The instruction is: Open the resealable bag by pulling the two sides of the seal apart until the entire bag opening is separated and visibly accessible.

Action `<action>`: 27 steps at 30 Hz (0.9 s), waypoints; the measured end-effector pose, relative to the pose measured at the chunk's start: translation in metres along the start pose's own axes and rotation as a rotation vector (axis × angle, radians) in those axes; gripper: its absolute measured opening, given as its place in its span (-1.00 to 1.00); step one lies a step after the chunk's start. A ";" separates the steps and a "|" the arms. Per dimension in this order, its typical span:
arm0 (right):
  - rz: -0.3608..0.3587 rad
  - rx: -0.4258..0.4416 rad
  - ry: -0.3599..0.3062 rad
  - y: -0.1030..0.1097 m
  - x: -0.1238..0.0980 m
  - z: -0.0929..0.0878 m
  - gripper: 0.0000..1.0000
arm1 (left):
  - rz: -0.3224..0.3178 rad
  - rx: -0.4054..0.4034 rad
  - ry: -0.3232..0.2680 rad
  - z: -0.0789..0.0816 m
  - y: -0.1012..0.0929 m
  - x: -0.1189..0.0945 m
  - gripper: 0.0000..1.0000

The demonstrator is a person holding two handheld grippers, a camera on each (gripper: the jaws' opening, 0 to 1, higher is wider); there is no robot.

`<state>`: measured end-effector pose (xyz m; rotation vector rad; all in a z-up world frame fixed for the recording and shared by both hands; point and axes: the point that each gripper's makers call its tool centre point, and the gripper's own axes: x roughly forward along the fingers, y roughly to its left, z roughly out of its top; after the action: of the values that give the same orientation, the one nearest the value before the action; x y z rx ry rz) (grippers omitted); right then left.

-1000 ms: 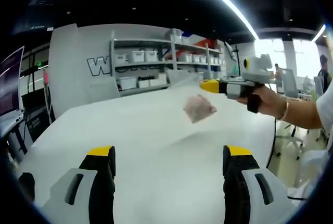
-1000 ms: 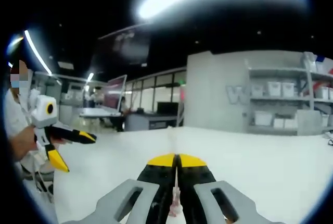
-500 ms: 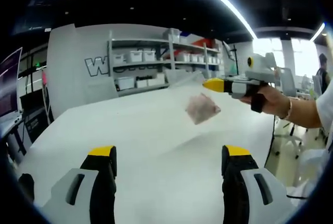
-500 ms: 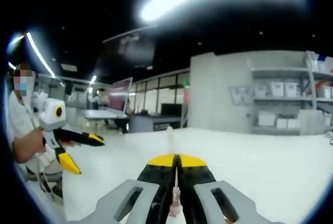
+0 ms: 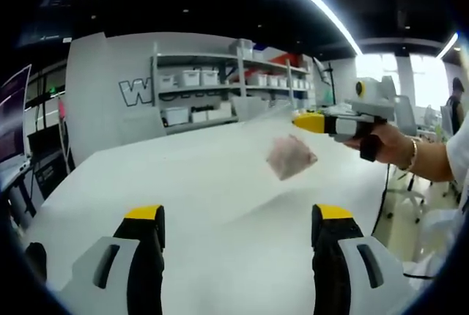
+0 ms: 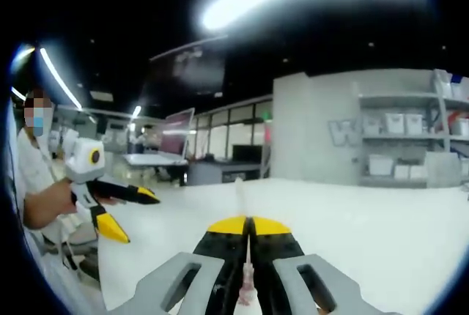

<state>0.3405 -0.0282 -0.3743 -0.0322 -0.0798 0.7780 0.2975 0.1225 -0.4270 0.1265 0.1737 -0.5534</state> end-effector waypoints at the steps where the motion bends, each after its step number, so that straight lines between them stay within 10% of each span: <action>1: 0.003 0.000 0.000 0.001 -0.001 0.000 -1.00 | -0.001 0.000 0.000 0.000 0.000 0.000 0.60; 27: 0.025 -0.023 0.036 0.013 -0.015 -0.017 -1.00 | -0.027 0.002 0.007 -0.005 -0.005 0.001 0.49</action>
<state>0.3221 -0.0289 -0.3928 -0.0696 -0.0540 0.8011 0.2950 0.1188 -0.4324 0.1284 0.1813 -0.5797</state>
